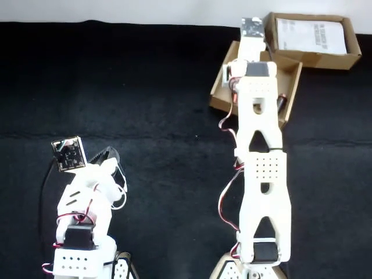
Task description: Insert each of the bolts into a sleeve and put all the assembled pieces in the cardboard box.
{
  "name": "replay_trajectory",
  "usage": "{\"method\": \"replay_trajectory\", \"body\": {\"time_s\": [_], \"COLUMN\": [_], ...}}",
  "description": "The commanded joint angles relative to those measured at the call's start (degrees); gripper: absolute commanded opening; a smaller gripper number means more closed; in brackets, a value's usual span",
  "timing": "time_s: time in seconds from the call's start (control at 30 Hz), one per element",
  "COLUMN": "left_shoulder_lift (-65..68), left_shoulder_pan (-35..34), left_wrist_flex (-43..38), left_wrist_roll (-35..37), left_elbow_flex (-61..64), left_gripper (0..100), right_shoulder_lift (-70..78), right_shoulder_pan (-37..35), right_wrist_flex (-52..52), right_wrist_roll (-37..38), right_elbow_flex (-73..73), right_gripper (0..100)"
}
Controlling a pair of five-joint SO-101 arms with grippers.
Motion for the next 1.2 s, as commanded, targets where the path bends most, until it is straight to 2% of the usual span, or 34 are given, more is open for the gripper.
{"method": "replay_trajectory", "body": {"time_s": [0.0, 0.2, 0.43, 0.53, 0.7, 0.93, 1.17], "left_shoulder_lift": [0.0, 0.1, 3.1, 5.6, 6.5, 6.8, 6.9], "left_shoulder_pan": [-0.2, -0.1, -0.1, -0.1, 0.4, 2.5, 2.5], "left_wrist_flex": [0.2, 0.2, -1.1, -3.4, -3.7, -3.4, -3.3], "left_wrist_roll": [-0.4, -0.4, -0.6, -5.5, -11.2, -16.3, -16.6], "left_elbow_flex": [1.0, 1.0, 1.1, 1.3, 1.5, 1.5, 1.5], "left_gripper": [3, 3, 3, 3, 3, 3, 3], "right_shoulder_lift": [-1.5, -2.2, -12.2, -18.2, -31.2, -51.2, -69.4], "right_shoulder_pan": [-1.5, -2.2, 0.6, 0.3, -0.9, -2.0, -3.6], "right_wrist_flex": [8.2, 23.2, 23.5, 23.5, 23.5, 23.3, 23.3], "right_wrist_roll": [-0.2, -0.2, -0.2, -0.2, -0.2, -0.2, 0.0], "right_elbow_flex": [-9.2, -23.8, -18.3, -13.4, 1.7, 32.4, 60.7], "right_gripper": [21.7, 21.7, 21.7, 21.7, 21.7, 21.7, 21.7]}}
